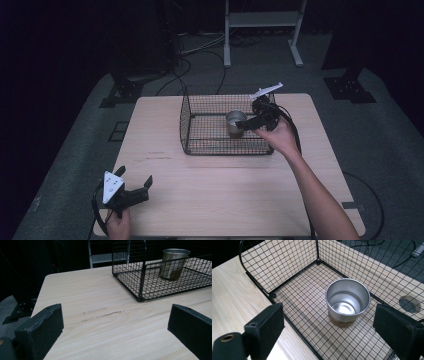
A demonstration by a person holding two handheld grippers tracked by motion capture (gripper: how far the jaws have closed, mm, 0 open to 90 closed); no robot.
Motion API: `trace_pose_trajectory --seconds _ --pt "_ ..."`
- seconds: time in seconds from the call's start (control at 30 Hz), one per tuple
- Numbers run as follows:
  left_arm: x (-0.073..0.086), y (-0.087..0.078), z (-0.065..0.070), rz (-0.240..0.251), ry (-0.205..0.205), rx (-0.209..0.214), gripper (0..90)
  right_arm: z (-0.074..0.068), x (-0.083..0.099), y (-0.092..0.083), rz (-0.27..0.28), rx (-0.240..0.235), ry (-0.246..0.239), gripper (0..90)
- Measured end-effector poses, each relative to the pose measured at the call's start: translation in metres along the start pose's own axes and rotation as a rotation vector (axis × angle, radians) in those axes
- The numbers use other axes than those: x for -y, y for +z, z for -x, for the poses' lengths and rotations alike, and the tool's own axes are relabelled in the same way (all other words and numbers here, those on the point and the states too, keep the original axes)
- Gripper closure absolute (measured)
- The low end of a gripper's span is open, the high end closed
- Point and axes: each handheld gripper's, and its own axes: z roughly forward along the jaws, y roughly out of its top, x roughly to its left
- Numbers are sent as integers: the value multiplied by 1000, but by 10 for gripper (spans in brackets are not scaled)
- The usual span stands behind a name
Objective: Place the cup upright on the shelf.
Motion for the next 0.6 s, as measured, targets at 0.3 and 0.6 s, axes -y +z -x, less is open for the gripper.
trace_pose_trajectory --seconds 0.3,0.6 --pt "-1 2 2 0 5 5 0 -3 12 -15 16 -14 -3 92" --pt "-1 2 3 0 7 5 0 -6 29 -32 38 -31 -18 92"
